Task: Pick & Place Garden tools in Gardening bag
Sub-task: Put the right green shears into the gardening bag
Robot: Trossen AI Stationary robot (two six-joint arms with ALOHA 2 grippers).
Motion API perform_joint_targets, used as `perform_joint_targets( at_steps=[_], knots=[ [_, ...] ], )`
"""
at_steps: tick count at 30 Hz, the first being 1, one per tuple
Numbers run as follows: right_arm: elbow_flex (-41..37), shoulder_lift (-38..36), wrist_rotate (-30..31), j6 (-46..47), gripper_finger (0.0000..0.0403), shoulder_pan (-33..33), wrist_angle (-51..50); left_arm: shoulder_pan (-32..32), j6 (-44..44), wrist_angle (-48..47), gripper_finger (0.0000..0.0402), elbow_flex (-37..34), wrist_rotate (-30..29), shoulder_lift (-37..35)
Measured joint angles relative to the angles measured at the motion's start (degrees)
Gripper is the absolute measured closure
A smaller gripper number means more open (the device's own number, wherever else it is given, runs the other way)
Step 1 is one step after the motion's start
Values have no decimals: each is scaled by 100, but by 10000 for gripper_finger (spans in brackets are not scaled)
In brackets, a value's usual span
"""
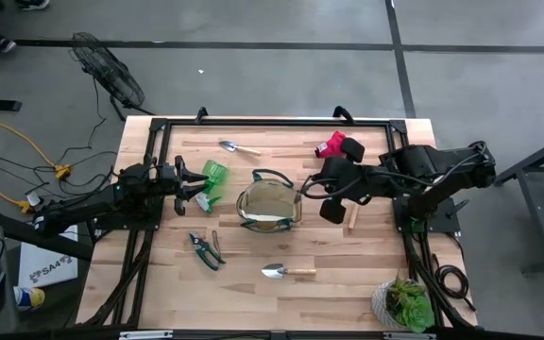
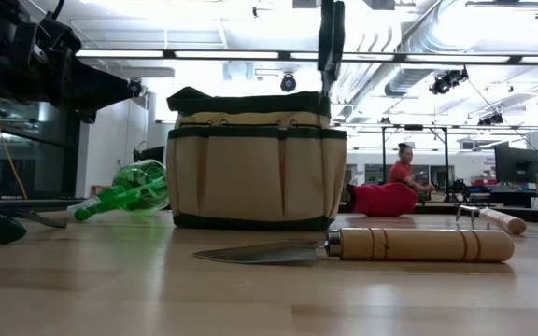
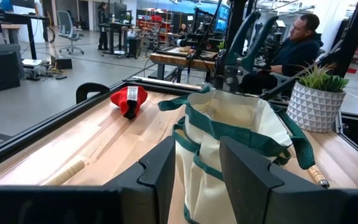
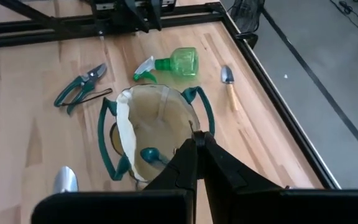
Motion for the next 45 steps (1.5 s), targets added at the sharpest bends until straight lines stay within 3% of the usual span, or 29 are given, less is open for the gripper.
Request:
perform_joint_targets(
  at_steps=[45],
  knots=[
    [-85,358,-526,-706,398,-103,1000,0,0,-1,278,0,0,0]
  ],
)
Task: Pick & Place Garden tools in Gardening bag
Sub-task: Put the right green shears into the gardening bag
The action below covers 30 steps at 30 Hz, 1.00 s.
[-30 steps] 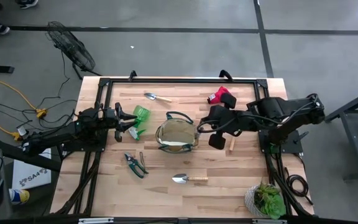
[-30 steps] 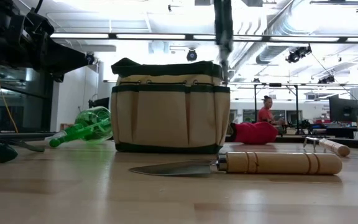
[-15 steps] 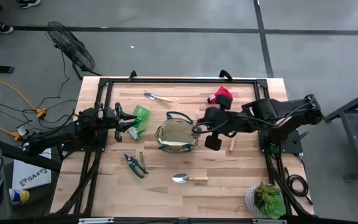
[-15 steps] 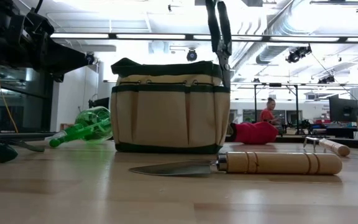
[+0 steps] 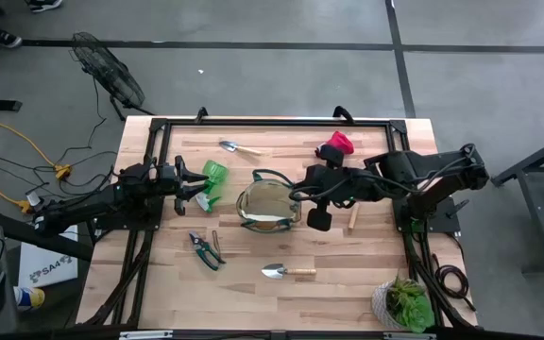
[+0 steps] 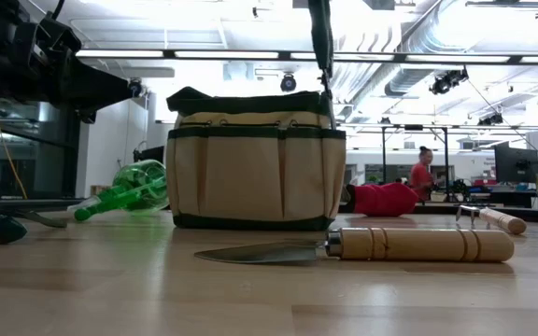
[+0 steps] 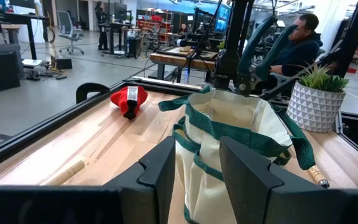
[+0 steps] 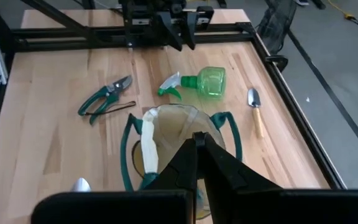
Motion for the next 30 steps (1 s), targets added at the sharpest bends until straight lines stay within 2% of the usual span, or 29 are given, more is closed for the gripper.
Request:
perform_joint_targets(
  at_steps=[10,30],
  knots=[
    [0,11,-335,-52,398,-20,106,-1,1,1,278,1,0,0],
    [0,271,-486,141,398,-15,158,2,1,1,278,1,0,0]
  ],
)
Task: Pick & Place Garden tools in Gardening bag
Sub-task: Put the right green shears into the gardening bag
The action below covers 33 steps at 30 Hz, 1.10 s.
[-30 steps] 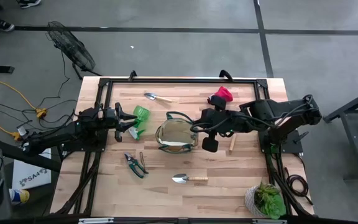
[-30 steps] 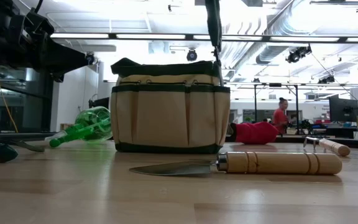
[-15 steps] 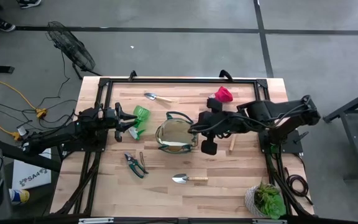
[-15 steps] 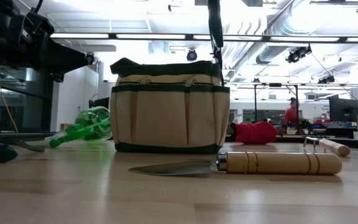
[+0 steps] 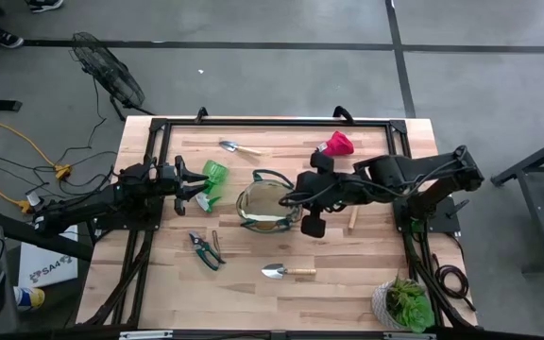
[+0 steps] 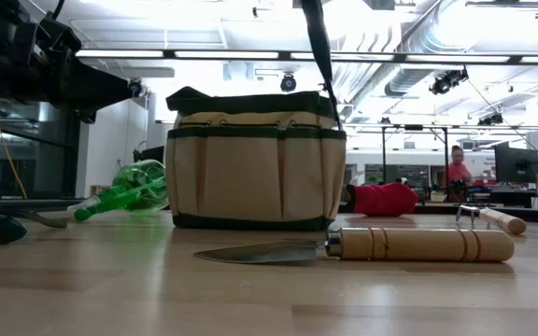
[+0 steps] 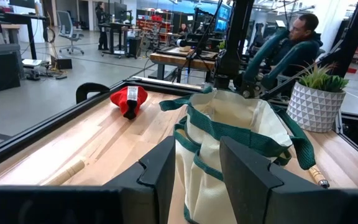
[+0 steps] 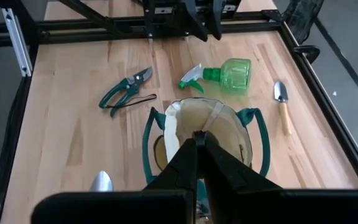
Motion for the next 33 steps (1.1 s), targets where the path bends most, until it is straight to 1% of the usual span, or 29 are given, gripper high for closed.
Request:
perform_joint_targets(
  at_steps=[10,12,17,20,27,33],
  knots=[
    [0,6,58,-39,398,75,553,-2,-1,0,278,-2,0,0],
    [0,6,72,-29,398,127,511,-1,-1,0,278,0,0,0],
    [0,6,435,95,398,298,324,0,-2,0,278,0,0,0],
    [0,6,552,236,398,358,238,-2,-2,0,278,-1,0,0],
    [-6,3,595,369,398,429,126,-2,-2,0,278,-1,0,0],
    [-290,-9,598,513,398,466,166,-1,-1,0,278,-1,0,0]
  ],
)
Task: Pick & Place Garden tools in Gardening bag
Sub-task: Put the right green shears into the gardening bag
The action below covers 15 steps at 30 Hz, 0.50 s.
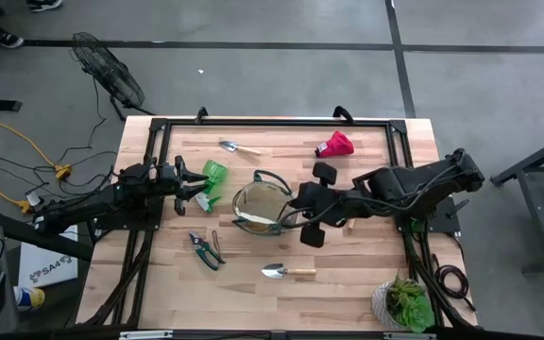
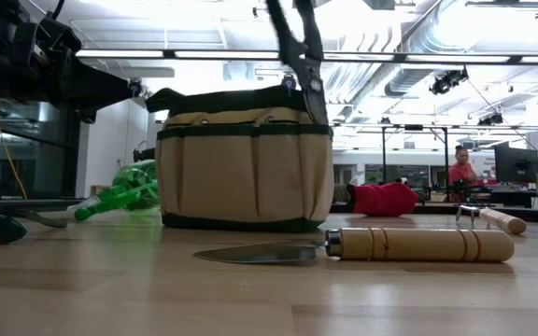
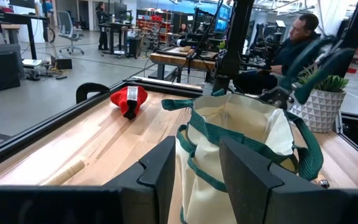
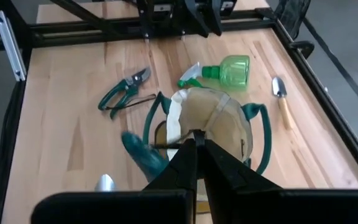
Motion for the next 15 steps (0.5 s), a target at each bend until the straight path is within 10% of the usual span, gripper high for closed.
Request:
perform_joint_targets(
  at_steps=[15],
  knots=[
    [-66,-91,332,845,398,417,-888,0,0,0,278,0,0,0]
  ],
)
